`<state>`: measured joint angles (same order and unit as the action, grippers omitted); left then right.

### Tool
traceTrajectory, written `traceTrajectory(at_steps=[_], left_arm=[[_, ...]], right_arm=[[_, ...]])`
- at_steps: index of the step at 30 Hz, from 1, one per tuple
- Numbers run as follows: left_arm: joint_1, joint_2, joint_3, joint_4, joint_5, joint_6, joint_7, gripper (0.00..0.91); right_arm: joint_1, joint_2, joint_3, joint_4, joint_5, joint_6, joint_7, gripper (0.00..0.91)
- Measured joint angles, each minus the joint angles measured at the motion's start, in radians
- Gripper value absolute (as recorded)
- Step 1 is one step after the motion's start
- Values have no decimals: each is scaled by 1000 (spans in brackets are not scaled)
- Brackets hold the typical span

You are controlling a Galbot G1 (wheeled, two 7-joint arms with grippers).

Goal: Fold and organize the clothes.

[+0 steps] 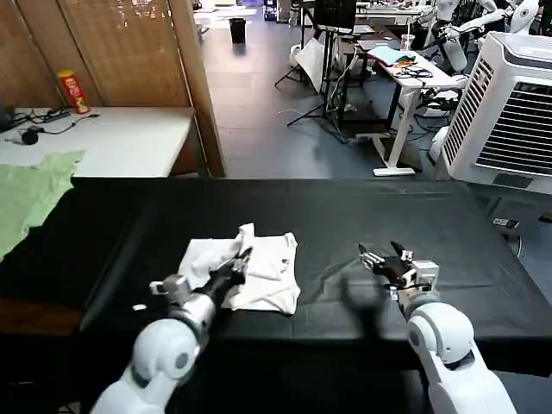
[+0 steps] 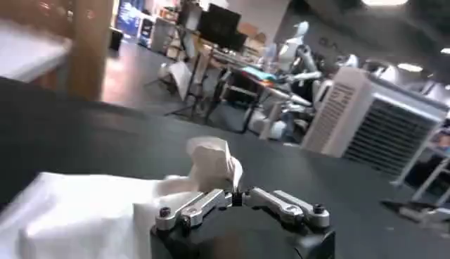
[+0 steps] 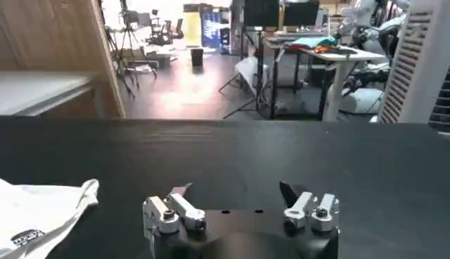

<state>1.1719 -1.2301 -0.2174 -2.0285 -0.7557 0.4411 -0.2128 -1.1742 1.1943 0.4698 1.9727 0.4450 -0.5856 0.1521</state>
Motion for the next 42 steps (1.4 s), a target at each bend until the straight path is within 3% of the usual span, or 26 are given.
traceTrajectory(at_steps=[1, 2, 3, 20, 31, 42], left_arm=[[-3, -9, 8, 5, 4, -1, 0, 0], [-4, -18, 16, 13, 15, -2, 1, 107], [-4, -24, 21, 19, 28, -3, 4, 878], [3, -129, 20, 55, 94, -24, 26, 878], [45, 32, -173, 99, 32, -67, 80, 878], [38, 60, -271, 192, -68, -55, 79, 878]], right_arm=[[0, 0, 0, 0, 0, 0, 0, 878], [0, 0, -1, 1, 0, 0, 0, 878], [0, 0, -1, 3, 0, 0, -1, 878], [27, 4, -80, -4, 0, 1, -30, 878], [12, 3, -95, 6, 0, 11, -53, 878], [-4, -13, -79, 23, 2, 11, -51, 878]])
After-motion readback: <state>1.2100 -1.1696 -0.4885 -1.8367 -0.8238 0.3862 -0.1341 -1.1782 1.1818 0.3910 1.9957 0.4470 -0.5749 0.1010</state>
